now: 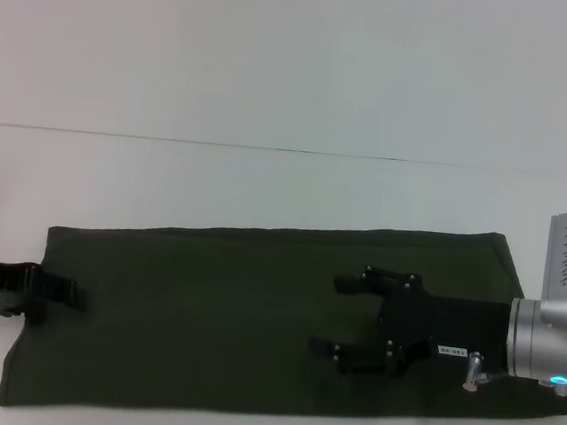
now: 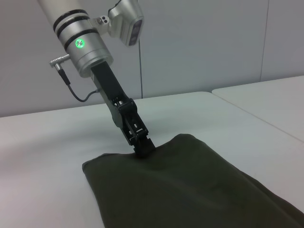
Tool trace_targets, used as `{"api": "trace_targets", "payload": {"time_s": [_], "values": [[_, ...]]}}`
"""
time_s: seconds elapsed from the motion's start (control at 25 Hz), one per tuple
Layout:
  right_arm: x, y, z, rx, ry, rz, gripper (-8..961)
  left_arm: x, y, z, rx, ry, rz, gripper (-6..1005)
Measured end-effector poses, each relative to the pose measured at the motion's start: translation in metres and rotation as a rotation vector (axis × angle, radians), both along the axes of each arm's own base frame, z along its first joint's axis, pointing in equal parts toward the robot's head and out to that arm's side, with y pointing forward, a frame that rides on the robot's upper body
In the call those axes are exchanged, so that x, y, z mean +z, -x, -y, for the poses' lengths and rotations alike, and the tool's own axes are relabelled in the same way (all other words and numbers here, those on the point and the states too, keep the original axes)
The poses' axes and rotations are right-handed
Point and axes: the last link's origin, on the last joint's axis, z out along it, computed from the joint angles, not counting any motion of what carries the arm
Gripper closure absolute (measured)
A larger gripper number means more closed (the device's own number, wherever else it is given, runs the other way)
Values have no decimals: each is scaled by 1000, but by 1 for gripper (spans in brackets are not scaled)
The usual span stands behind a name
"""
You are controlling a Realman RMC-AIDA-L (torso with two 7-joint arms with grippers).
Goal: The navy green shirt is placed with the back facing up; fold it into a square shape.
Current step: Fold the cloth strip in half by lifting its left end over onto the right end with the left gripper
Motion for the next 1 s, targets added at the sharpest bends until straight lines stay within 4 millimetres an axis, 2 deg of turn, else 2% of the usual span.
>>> {"api": "trace_targets", "payload": {"time_s": [0.24,0.6,1.0], "values": [[0,-1,0,-1,0,0,25,3,2,-1,1,-11,-8,268],[0,-1,0,-2,0,0,25,19,6,2,11,-4,-12,257],[0,-1,0,-3,0,0,25,21,13,7,33,7,-32,231]]}}
